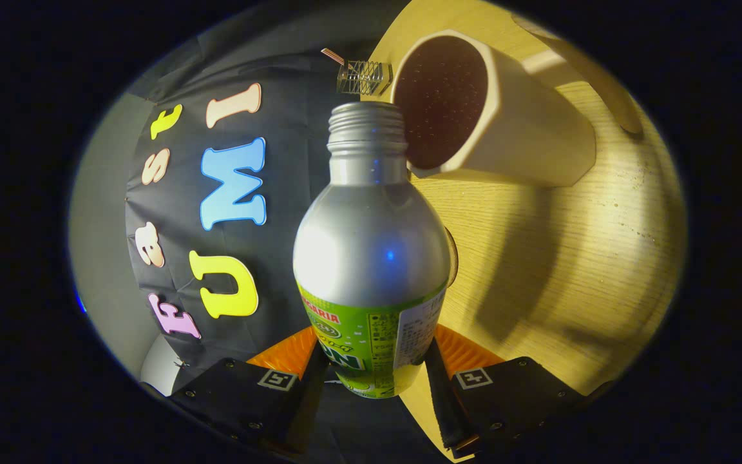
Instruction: Take the bottle from table, then pour the juice into the cup, finally place the bottle on the coaster
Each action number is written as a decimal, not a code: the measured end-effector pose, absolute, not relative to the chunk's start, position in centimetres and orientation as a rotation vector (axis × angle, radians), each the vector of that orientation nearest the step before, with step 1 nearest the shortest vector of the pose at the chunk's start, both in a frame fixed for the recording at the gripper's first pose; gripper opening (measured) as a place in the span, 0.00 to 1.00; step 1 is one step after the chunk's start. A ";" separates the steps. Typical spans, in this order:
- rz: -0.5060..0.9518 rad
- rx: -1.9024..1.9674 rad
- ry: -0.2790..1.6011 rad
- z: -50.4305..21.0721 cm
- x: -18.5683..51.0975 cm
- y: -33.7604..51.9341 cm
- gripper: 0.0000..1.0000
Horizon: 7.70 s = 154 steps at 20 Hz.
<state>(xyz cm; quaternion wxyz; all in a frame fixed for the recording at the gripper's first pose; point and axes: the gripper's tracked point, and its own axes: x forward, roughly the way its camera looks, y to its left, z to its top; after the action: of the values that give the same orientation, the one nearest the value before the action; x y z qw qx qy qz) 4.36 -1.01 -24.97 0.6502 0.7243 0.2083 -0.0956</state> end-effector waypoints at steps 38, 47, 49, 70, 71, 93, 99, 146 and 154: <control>-0.287 1.973 0.496 -22.3 4.9 -1.1 0.74; -0.271 2.025 0.534 -21.3 5.1 -0.7 0.74; -0.271 2.052 0.536 -21.0 5.3 -0.9 0.74; -0.266 2.247 0.606 -17.1 5.4 -1.9 0.74; -0.271 2.258 0.599 -16.9 5.5 -2.3 0.74; -0.291 2.349 0.605 -14.5 5.9 -2.4 0.74; -0.288 2.241 0.607 -15.9 5.7 -0.6 0.74; -0.377 0.306 0.518 -26.3 11.9 -2.7 0.74; -0.358 0.225 0.533 -29.4 15.4 -3.3 0.75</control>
<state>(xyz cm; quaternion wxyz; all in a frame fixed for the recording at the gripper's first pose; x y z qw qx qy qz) 15.37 -3.27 -29.40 0.9427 0.1102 0.2612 -0.1758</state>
